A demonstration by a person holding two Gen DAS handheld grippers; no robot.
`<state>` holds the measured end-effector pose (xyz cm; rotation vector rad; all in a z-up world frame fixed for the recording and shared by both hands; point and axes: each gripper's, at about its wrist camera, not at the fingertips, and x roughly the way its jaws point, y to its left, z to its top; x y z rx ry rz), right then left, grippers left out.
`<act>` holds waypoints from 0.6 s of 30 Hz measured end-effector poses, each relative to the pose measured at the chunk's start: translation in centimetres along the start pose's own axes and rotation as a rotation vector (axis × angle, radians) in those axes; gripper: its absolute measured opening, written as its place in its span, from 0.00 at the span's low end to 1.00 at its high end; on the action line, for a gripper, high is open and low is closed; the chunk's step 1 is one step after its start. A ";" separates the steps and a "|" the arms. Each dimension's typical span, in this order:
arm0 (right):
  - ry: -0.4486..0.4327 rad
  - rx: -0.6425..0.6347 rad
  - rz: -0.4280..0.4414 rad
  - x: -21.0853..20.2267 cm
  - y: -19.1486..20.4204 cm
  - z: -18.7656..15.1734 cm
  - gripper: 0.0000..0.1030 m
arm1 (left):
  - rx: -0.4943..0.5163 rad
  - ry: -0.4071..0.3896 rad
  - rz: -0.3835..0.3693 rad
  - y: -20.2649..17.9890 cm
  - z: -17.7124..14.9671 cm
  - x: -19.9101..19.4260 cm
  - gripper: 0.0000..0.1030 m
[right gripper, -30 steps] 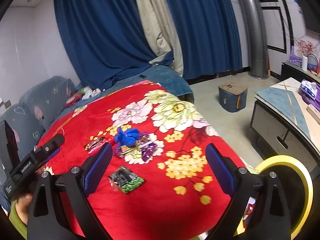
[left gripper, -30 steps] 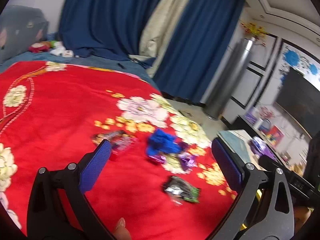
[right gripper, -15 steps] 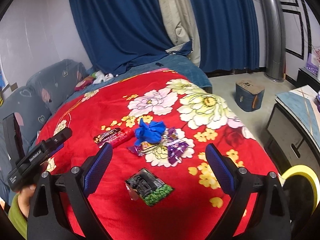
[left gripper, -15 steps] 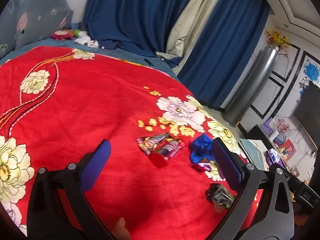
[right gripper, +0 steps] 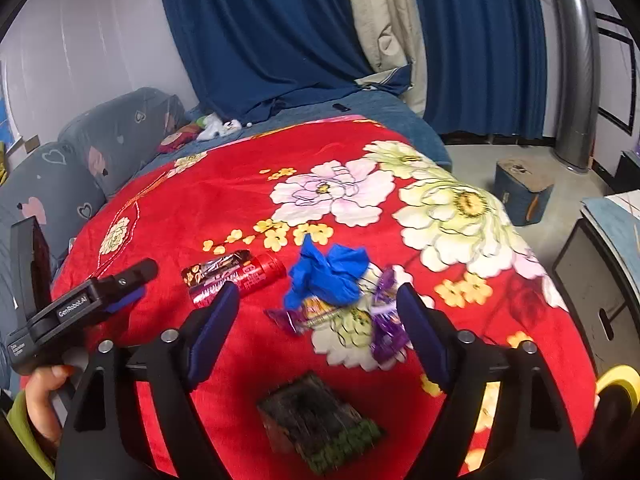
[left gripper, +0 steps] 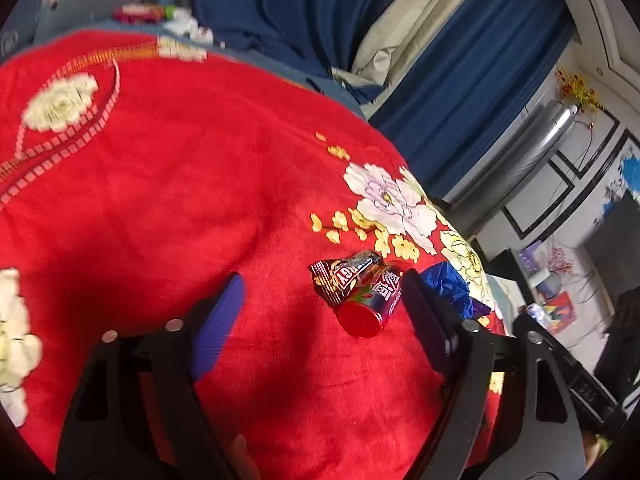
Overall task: Collect trash
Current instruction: 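Grasp the red candy wrapper with the left tool while the right tool grasps the blue cloth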
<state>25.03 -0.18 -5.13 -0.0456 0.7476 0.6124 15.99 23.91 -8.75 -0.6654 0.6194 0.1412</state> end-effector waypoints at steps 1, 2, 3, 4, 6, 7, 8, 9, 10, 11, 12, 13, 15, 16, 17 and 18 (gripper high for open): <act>0.003 -0.005 0.001 0.4 0.1 0.2 0.71 | -0.013 0.012 -0.004 0.2 0.1 0.4 0.61; 0.007 -0.011 0.002 0.9 0.3 0.3 0.70 | -0.030 0.024 -0.011 0.4 0.1 0.8 0.56; 0.015 -0.017 0.002 1.4 0.4 0.5 0.68 | -0.042 0.032 -0.019 0.5 0.2 1.1 0.54; 0.023 -0.022 0.003 1.9 0.5 0.6 0.65 | -0.059 0.044 -0.034 0.7 0.2 1.5 0.49; 0.042 -0.034 0.002 3.1 0.8 0.9 0.61 | -0.074 0.059 -0.048 0.8 0.2 1.9 0.42; 0.047 -0.039 -0.001 3.5 0.9 1.0 0.59 | -0.077 0.065 -0.052 0.8 0.2 2.1 0.39; 0.055 -0.044 -0.008 4.1 1.0 1.1 0.57 | -0.082 0.074 -0.063 0.8 0.1 2.3 0.38; 0.061 -0.045 -0.014 4.5 1.0 1.2 0.56 | -0.085 0.079 -0.071 0.8 0.1 2.5 0.38; 0.069 -0.046 -0.020 5.0 0.9 1.2 0.52 | -0.086 0.084 -0.078 0.7 0.0 2.6 0.38; 0.083 -0.045 -0.027 5.5 0.9 1.3 0.46 | -0.084 0.091 -0.080 0.7 0.0 2.8 0.38; 0.093 -0.044 -0.028 5.9 0.8 1.2 0.42 | -0.084 0.096 -0.076 0.7 0.0 3.1 0.38; 0.105 -0.040 -0.024 6.3 0.7 1.2 0.30 | -0.086 0.102 -0.074 0.7 -0.1 3.2 0.38; 0.124 -0.024 -0.006 6.7 0.3 1.0 0.14 | -0.100 0.110 -0.068 1.0 -0.1 3.5 0.38; 0.124 -0.016 -0.002 6.7 0.1 0.9 0.12 | -0.106 0.109 -0.069 1.0 0.0 3.6 0.38; 0.116 -0.009 0.004 6.6 0.0 0.7 0.10 | -0.108 0.109 -0.071 1.1 0.1 3.6 0.38; 0.106 -0.007 0.013 6.3 0.0 0.6 0.10 | -0.108 0.108 -0.073 1.1 0.1 3.7 0.38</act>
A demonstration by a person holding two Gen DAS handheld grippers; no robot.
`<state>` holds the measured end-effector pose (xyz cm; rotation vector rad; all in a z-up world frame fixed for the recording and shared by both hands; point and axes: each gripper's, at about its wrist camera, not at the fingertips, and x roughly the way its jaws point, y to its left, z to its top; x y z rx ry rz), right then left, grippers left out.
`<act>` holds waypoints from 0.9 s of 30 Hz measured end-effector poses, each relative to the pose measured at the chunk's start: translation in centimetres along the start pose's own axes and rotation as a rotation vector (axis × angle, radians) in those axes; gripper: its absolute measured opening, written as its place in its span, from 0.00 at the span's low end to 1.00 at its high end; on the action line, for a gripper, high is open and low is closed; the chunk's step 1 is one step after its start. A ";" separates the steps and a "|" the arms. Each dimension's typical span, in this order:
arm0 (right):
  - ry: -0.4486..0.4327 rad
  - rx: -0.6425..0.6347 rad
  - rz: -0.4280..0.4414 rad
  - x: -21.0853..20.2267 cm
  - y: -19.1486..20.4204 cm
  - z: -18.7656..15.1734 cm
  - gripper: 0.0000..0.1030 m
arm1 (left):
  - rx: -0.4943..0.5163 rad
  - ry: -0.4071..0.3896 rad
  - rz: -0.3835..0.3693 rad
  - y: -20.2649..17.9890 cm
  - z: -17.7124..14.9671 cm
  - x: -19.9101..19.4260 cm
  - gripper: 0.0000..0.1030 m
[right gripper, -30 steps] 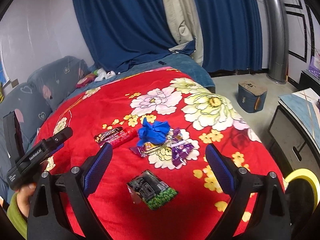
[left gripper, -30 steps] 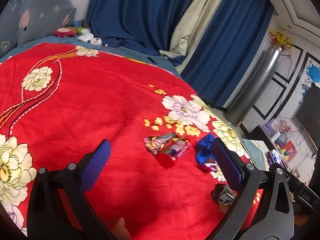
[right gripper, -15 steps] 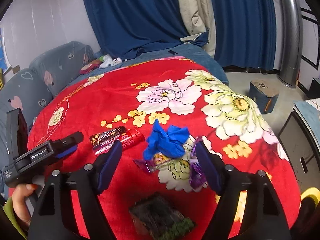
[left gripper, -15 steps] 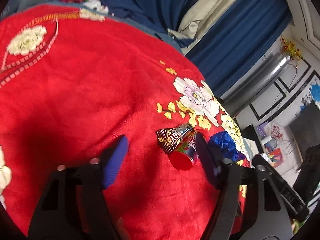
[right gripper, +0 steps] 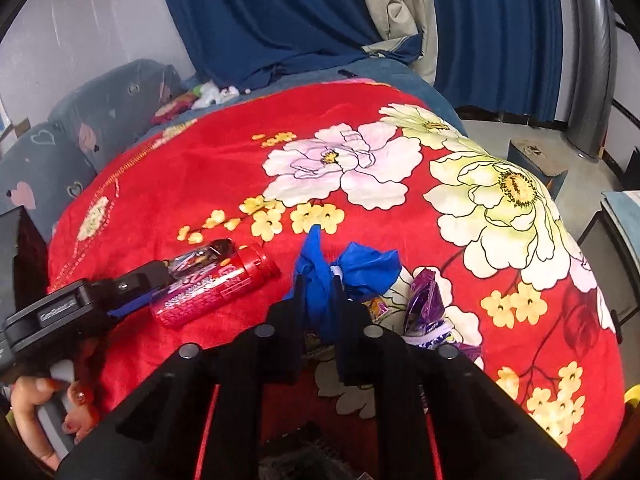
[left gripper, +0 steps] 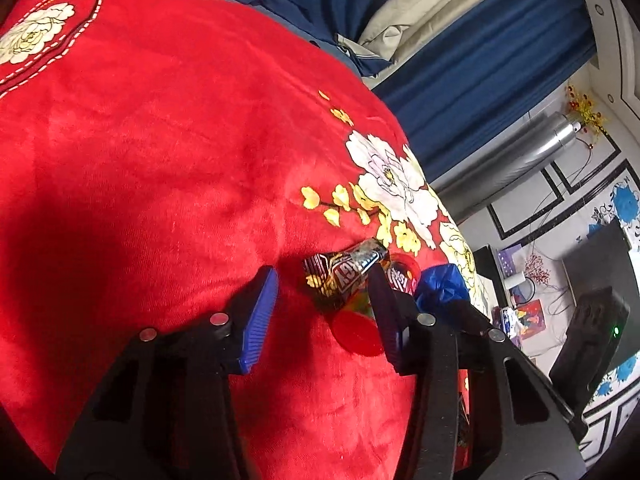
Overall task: Collect trash
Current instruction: 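Grasp the red candy wrapper with the left tool while the right tool grasps the blue cloth, then carry the red wrapper and blue cloth over the bin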
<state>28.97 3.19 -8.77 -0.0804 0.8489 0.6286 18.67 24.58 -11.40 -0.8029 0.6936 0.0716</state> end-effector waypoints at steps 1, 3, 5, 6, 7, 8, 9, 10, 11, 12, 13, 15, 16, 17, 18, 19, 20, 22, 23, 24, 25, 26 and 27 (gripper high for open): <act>-0.006 0.000 0.003 -0.2 0.1 -0.1 0.10 | 0.000 -0.002 -0.006 0.0 0.0 0.0 0.38; -0.023 0.006 0.009 -0.7 0.1 -0.3 0.09 | 0.000 -0.005 -0.010 0.0 0.1 0.1 0.37; -0.040 0.013 0.016 -1.2 0.1 -0.4 0.09 | -0.003 -0.003 -0.026 0.1 0.2 0.2 0.23; -0.048 0.012 0.014 -1.4 0.1 -0.4 0.09 | -0.013 -0.001 -0.044 0.1 0.2 0.2 0.21; -0.056 0.011 0.013 -1.6 0.1 -0.4 0.08 | -0.017 0.002 -0.052 0.2 0.2 0.3 0.18; -0.063 0.008 0.013 -1.7 0.2 -0.3 0.08 | -0.018 0.002 -0.059 0.2 0.2 0.3 0.16; -0.073 0.005 0.012 -2.0 0.2 -0.3 0.08 | -0.017 0.000 -0.070 0.2 0.2 0.3 0.13; -0.079 0.005 0.011 -2.2 0.2 -0.3 0.08 | -0.018 -0.002 -0.077 0.1 0.1 0.3 0.06; -0.084 0.008 0.013 -2.4 0.2 -0.3 0.08 | -0.019 -0.008 -0.082 0.1 0.1 0.2 0.06; -0.094 0.016 0.018 -2.7 0.1 -0.3 0.08 | -0.021 -0.014 -0.091 0.1 0.1 0.0 0.06; -0.099 0.020 0.020 -2.8 0.0 -0.3 0.08 | -0.020 -0.017 -0.096 0.1 0.1 -0.1 0.06; -0.115 0.031 0.028 -3.5 -0.2 -0.4 0.08 | -0.016 -0.027 -0.097 -0.1 0.0 -0.3 0.06; -0.122 0.036 0.032 -3.8 -0.3 -0.4 0.08 | -0.012 -0.037 -0.102 -0.1 -0.1 -0.6 0.05; -0.128 0.040 0.036 -4.1 -0.3 -0.5 0.08 | -0.010 -0.045 -0.105 -0.2 -0.1 -0.8 0.05; -0.137 0.045 0.041 -4.5 -0.4 -0.5 0.08 | -0.005 -0.057 -0.108 -0.4 -0.2 -1.1 0.05; -0.146 0.049 0.042 -5.0 -0.4 -0.6 0.08 | 0.003 -0.070 -0.109 -0.6 -0.2 -1.5 0.05; -0.153 0.051 0.043 -5.3 -0.5 -0.6 0.08 | 0.016 -0.087 -0.106 -0.8 -0.3 -2.1 0.05; -0.170 0.056 0.046 -6.2 -0.7 -0.9 0.08 | 0.034 -0.109 -0.104 -1.3 -0.4 -2.8 0.05; -0.173 0.060 0.048 -6.4 -0.7 -1.0 0.08 | 0.045 -0.122 -0.106 -1.6 -0.5 -3.3 0.05; -0.177 0.066 0.052 -6.9 -0.9 -1.1 0.08 | 0.054 -0.131 -0.108 -1.8 -0.5 -3.7 0.05; -0.181 0.072 0.053 -7.3 -1.1 -1.3 0.08 | 0.061 -0.137 -0.109 -2.0 -0.6 -4.0 0.05; -0.187 0.075 0.054 -7.7 -1.2 -1.4 0.08 | 0.074 -0.146 -0.108 -2.3 -0.7 -4.4 0.05; -0.191 0.078 0.053 -8.0 -1.3 -1.6 0.08 | 0.084 -0.151 -0.106 -2.6 -0.8 -4.6 0.05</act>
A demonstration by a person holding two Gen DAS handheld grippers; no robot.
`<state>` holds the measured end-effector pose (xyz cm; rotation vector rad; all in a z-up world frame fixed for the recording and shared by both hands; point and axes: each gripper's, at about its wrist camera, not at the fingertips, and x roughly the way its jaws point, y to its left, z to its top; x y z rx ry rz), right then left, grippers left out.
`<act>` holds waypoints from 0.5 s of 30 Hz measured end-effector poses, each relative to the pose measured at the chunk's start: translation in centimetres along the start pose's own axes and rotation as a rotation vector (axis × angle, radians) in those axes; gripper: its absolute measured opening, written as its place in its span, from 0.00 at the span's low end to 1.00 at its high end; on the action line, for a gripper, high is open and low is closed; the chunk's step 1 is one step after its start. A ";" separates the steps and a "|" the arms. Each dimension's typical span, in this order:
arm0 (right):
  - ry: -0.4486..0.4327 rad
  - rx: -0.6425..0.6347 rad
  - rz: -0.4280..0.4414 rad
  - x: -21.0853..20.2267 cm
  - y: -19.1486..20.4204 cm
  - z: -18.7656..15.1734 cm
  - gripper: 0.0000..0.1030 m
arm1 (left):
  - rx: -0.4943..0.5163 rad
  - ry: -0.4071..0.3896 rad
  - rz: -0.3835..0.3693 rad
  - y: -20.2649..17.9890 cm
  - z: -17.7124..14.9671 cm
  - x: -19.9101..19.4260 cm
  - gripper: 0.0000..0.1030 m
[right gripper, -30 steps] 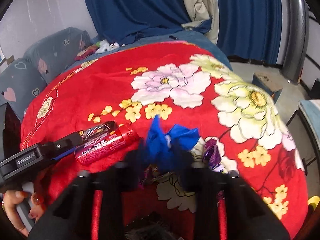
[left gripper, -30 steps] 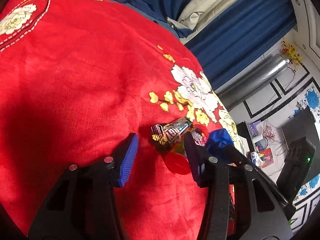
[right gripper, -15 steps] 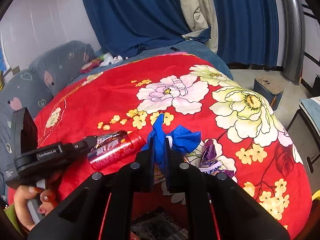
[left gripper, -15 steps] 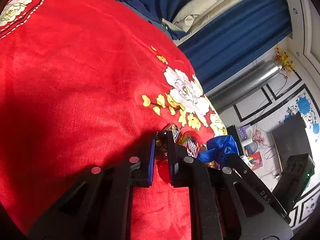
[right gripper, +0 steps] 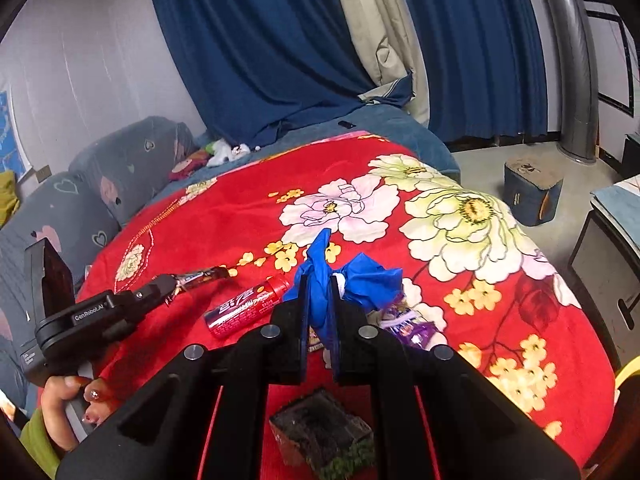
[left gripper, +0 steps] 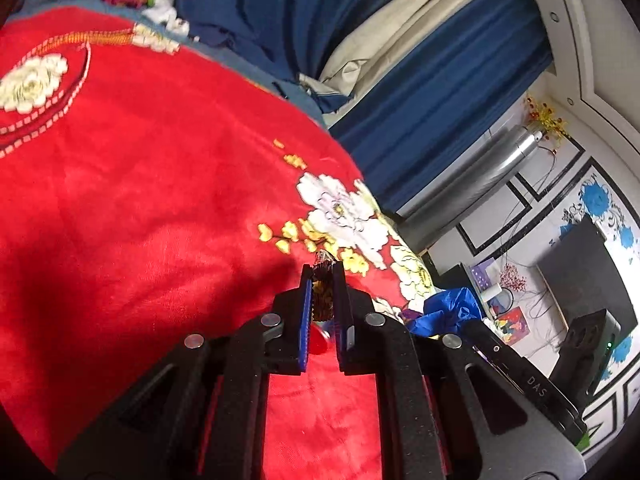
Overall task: Collect trash
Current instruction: 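Carry the red wrapper and blue cloth over the bin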
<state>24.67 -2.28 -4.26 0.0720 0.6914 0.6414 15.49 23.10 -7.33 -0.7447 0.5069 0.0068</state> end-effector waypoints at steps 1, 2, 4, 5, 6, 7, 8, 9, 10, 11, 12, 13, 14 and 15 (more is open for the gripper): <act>-0.005 0.004 -0.001 -0.4 -0.1 0.0 0.08 | 0.010 -0.005 0.000 -0.3 0.0 -0.2 0.05; -0.011 0.009 -0.002 -0.8 -0.2 -0.1 0.08 | 0.020 -0.007 -0.001 -0.6 0.0 -0.4 0.05; -0.022 0.016 -0.002 -1.6 -0.5 -0.2 0.08 | 0.041 -0.012 -0.006 -1.4 -0.1 -0.9 0.05; -0.027 0.017 -0.003 -2.1 -0.6 -0.2 0.08 | 0.051 -0.015 -0.010 -1.8 -0.1 -1.1 0.05; -0.029 0.018 -0.003 -2.3 -0.7 -0.3 0.08 | 0.066 -0.017 -0.014 -2.4 -0.2 -1.2 0.05; -0.033 0.019 -0.004 -2.6 -0.7 -0.3 0.08 | 0.078 -0.019 -0.017 -2.9 -0.3 -1.4 0.05; -0.039 0.022 -0.005 -3.1 -0.9 -0.3 0.08 | 0.086 -0.020 -0.020 -3.2 -0.3 -1.5 0.05; -0.042 0.023 -0.005 -3.5 -0.9 -0.4 0.08 | 0.099 -0.021 -0.029 -3.8 -0.4 -1.7 0.05; -0.045 0.024 -0.005 -3.8 -1.0 -0.4 0.08 | 0.106 -0.022 -0.034 -4.1 -0.5 -1.8 0.05; -0.049 0.026 -0.006 -4.2 -1.2 -0.4 0.08 | 0.117 -0.023 -0.039 -4.7 -0.5 -2.0 0.05; -0.053 0.027 -0.007 -4.5 -1.2 -0.4 0.08 | 0.123 -0.024 -0.043 -5.0 -0.6 -2.2 0.05; -0.058 0.028 -0.007 -4.8 -1.3 -0.3 0.08 | 0.132 -0.025 -0.049 -5.4 -0.7 -2.4 0.05; -0.062 0.028 -0.005 -5.3 -1.4 -0.3 0.08 | 0.143 -0.026 -0.054 -5.9 -0.8 -2.5 0.05; -0.065 0.028 -0.005 -5.6 -1.5 -0.3 0.08 | 0.157 -0.029 -0.056 -6.4 -1.0 -2.6 0.05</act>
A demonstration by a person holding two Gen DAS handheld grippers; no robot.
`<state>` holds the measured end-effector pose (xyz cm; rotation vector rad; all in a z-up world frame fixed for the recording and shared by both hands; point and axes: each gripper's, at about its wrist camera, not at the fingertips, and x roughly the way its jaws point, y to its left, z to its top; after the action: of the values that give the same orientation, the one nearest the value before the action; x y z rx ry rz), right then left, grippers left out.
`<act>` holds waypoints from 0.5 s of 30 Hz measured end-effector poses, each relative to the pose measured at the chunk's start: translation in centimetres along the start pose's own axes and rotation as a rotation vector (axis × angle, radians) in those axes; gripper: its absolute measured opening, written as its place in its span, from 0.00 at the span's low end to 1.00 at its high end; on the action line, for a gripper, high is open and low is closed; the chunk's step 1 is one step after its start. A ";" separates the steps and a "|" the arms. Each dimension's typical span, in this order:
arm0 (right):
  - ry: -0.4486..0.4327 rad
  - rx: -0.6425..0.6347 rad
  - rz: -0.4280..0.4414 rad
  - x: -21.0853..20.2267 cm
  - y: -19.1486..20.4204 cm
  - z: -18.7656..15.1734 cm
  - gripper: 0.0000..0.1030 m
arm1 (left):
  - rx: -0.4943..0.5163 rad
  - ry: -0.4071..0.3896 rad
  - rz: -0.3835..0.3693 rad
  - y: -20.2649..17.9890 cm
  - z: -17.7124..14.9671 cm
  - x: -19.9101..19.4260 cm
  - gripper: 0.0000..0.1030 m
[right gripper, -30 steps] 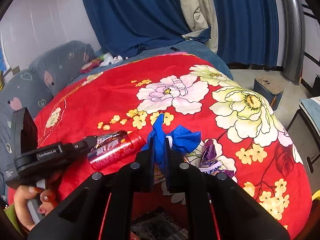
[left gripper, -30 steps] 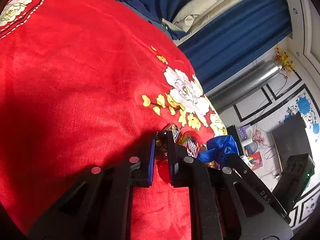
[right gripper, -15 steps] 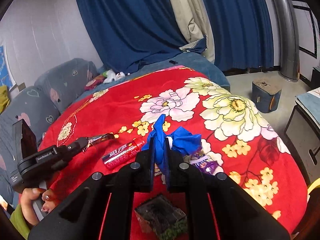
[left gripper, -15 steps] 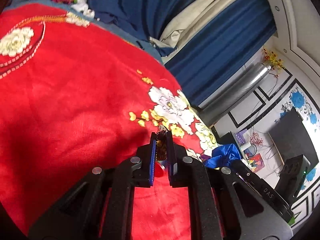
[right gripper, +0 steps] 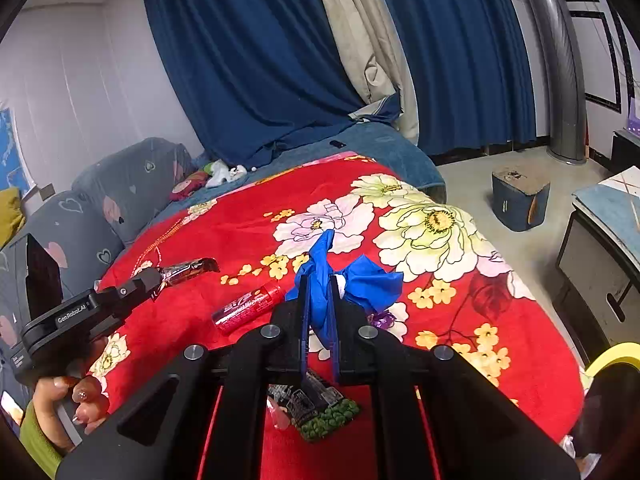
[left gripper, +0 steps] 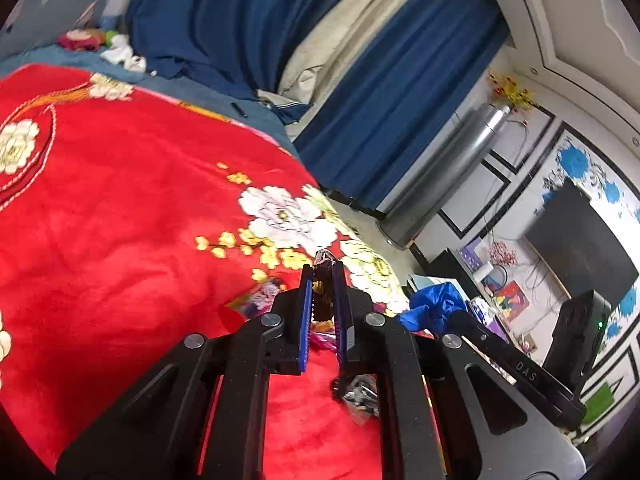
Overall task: Collect trash
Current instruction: 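Carry the red wrapper and blue cloth over the bin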
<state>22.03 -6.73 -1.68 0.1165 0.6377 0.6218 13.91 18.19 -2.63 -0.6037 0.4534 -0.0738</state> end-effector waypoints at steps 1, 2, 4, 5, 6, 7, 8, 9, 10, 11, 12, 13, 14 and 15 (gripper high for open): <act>-0.005 0.001 -0.001 -0.3 -0.1 0.0 0.08 | 0.011 -0.002 -0.004 -0.5 0.0 -0.1 0.05; -0.010 0.000 -0.003 -0.7 -0.1 0.0 0.08 | 0.022 -0.002 -0.011 -0.9 -0.1 -0.2 0.05; -0.019 -0.001 -0.006 -1.5 -0.3 0.0 0.08 | 0.038 0.000 -0.021 -1.6 -0.3 -0.3 0.05; -0.025 -0.001 -0.008 -1.9 -0.4 0.0 0.08 | 0.047 0.001 -0.026 -2.0 -0.4 -0.4 0.05; -0.028 0.001 -0.010 -2.3 -0.6 0.0 0.08 | 0.054 0.001 -0.031 -2.4 -0.4 -0.5 0.05; -0.033 0.003 -0.013 -2.7 -0.8 0.0 0.08 | 0.063 0.001 -0.036 -2.7 -0.6 -0.6 0.05; -0.037 0.005 -0.017 -3.1 -1.1 0.0 0.08 | 0.074 0.002 -0.040 -3.2 -0.7 -0.7 0.05; -0.040 0.007 -0.020 -3.4 -1.4 0.0 0.08 | 0.081 0.003 -0.042 -3.4 -0.8 -0.7 0.05; -0.044 0.010 -0.024 -3.7 -1.6 0.0 0.08 | 0.089 0.004 -0.047 -3.8 -0.9 -0.7 0.05; -0.047 0.014 -0.028 -4.1 -1.8 -0.1 0.08 | 0.094 0.005 -0.051 -4.0 -1.1 -0.8 0.05; -0.049 0.015 -0.032 -4.3 -2.0 0.0 0.08 | 0.103 0.008 -0.056 -4.4 -1.3 -0.8 0.05; -0.052 0.015 -0.036 -4.6 -2.2 0.0 0.08 | 0.112 0.011 -0.058 -4.7 -1.4 -0.8 0.05; -0.055 0.017 -0.040 -5.0 -2.4 -0.1 0.08 | 0.123 0.014 -0.062 -5.2 -1.6 -0.8 0.05; -0.059 0.019 -0.044 -5.2 -2.6 -0.1 0.08 | 0.129 0.016 -0.065 -5.4 -1.8 -0.7 0.05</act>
<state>20.05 -11.87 0.21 0.1376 0.5877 0.5681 12.85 12.93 -0.56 -0.4908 0.4414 -0.1684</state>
